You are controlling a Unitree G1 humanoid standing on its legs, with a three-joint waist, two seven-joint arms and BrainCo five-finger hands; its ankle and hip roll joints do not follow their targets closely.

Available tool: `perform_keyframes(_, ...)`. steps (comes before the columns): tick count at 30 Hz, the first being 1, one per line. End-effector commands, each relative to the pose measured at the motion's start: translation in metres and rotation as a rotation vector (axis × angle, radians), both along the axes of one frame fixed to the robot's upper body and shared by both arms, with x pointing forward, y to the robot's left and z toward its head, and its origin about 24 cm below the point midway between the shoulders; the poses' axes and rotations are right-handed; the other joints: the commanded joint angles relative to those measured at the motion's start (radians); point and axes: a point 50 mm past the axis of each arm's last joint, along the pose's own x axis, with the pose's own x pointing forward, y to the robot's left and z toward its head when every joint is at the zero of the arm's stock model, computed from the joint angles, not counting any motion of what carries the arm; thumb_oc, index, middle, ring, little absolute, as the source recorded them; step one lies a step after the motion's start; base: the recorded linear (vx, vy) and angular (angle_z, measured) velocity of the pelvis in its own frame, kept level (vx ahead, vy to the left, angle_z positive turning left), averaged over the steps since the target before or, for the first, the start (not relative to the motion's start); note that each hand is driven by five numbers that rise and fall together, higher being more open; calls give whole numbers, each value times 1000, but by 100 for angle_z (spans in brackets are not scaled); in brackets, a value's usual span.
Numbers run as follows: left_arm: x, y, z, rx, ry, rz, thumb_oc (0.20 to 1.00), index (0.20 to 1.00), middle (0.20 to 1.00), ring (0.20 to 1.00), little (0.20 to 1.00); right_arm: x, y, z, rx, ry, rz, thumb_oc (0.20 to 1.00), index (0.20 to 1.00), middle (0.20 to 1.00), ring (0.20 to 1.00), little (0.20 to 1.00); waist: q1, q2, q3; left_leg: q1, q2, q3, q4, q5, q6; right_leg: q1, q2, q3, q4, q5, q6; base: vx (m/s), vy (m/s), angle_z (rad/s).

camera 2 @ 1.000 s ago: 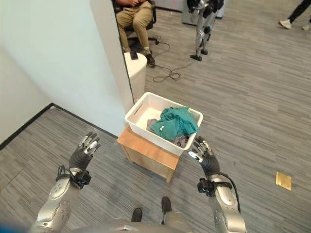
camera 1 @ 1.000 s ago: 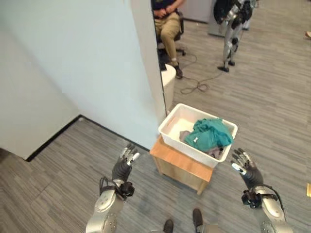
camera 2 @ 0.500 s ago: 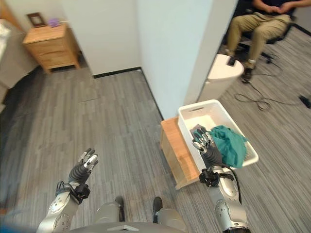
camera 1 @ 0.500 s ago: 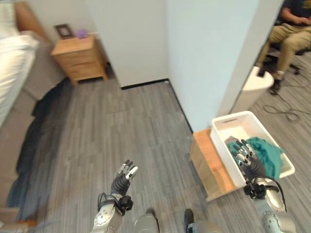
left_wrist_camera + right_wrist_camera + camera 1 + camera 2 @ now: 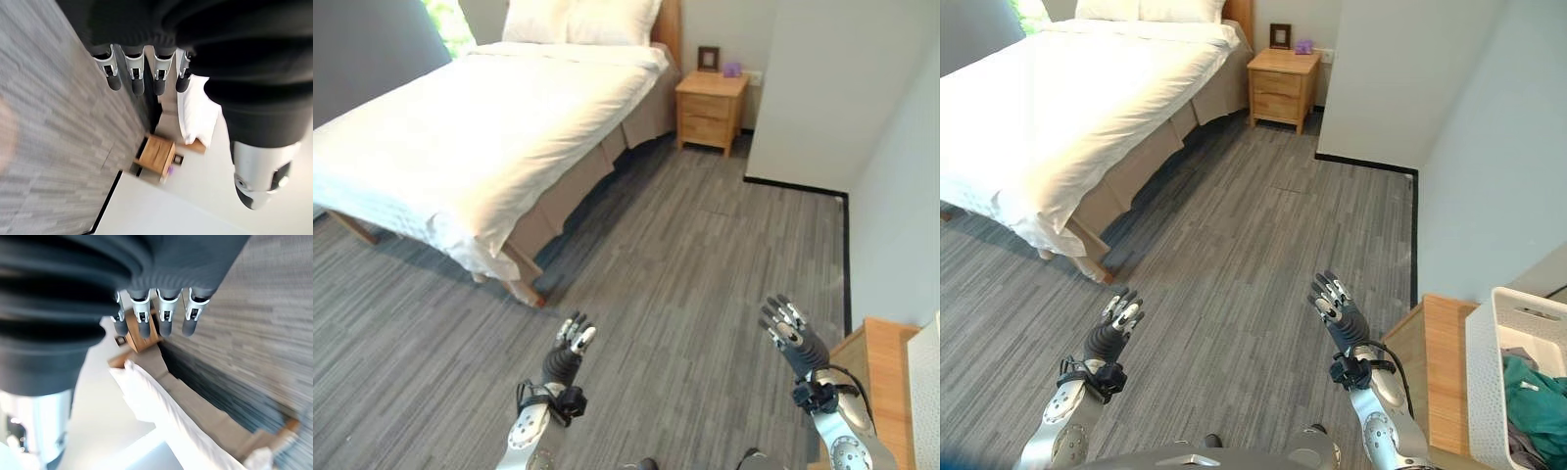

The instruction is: Pick up bed clothes into laundry basket.

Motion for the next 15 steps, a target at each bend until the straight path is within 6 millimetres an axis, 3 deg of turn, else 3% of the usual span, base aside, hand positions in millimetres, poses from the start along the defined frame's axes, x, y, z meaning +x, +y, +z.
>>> perform_keyframes(1,10,13,29,109,-141,-11,1000,1000,1000,1000,1000,9,0,16,-16,-103,-3,1000,1000,1000,1000,1000,-51,28,-22,-8,57,-143,-55,39,-47,44,220,178,-249,-22,-23,159,-96,124)
perform_keyframes(2,11,14,31,114,-154,-7,1000,1000,1000,1000,1000,10,0,16,-14,-103,-9,1000,1000,1000,1000,1000,-58,24,-27,-5,51,-163,-61,36,-54,39,227,218,-337,-10,-18,110,-63,83)
perform_keyframes(3,11,14,31,114,-154,-7,1000,1000,1000,1000,1000,10,0,16,-14,-103,-9,1000,1000,1000,1000,1000,-59,26,-25,-1,53,-165,-62,34,-54,47,228,216,-345,-8,-18,142,-123,47)
perform_keyframes(4,13,15,33,127,-162,2,1000,1000,1000,1000,1000,7,-2,14,-36,-94,-5,1000,1000,1000,1000,1000,-69,7,-32,-3,38,-219,-48,20,-54,78,272,319,-433,-7,-11,117,-135,47)
perform_keyframes(7,16,14,31,129,-168,39,1000,1000,1000,1000,1000,11,-2,12,-87,-79,15,1000,1000,1000,1000,1000,-31,-24,-58,-13,39,-229,-48,27,-65,121,261,275,-503,24,-24,79,-199,80)
perform_keyframes(15,12,3,27,54,-166,68,1000,1000,1000,1000,1000,15,-11,11,-191,-68,13,1000,1000,1000,1000,1000,13,-42,-103,0,63,-277,-76,43,-80,212,271,221,-582,15,-45,83,-105,35)
